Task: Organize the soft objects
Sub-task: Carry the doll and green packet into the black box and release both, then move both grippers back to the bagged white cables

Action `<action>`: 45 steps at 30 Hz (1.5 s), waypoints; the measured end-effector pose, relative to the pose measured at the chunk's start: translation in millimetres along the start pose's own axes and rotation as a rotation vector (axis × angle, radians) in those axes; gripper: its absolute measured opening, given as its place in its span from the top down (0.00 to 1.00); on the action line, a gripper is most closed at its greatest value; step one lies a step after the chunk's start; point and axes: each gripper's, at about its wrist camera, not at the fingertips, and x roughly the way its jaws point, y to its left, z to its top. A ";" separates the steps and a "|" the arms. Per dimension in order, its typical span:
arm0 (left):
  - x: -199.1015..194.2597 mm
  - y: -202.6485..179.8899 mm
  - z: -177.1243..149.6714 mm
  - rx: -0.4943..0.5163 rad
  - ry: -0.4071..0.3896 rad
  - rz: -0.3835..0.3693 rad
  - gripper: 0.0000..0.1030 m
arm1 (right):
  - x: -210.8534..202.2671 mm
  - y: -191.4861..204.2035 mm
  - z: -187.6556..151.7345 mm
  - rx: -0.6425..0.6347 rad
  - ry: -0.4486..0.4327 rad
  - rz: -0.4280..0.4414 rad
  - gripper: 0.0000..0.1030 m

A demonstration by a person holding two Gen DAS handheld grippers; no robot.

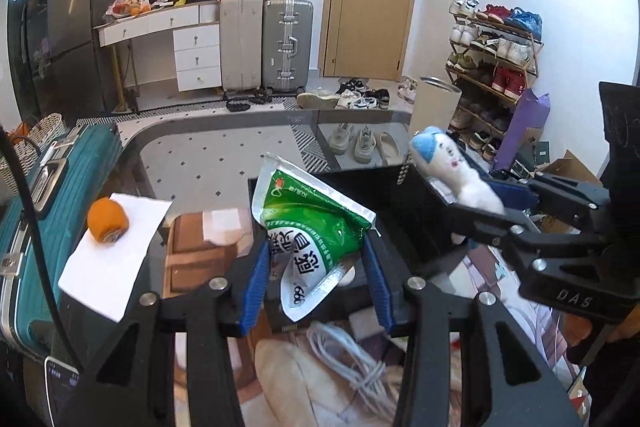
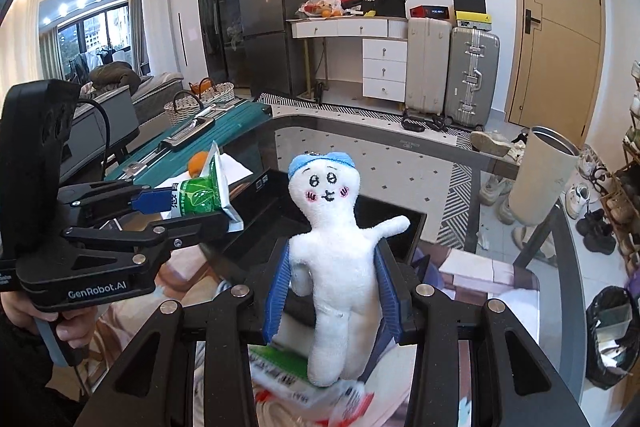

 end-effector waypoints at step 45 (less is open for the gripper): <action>-17.5 6.6 -25.8 0.009 0.018 0.065 0.00 | -22.5 -5.1 -31.1 0.036 0.027 -0.071 0.01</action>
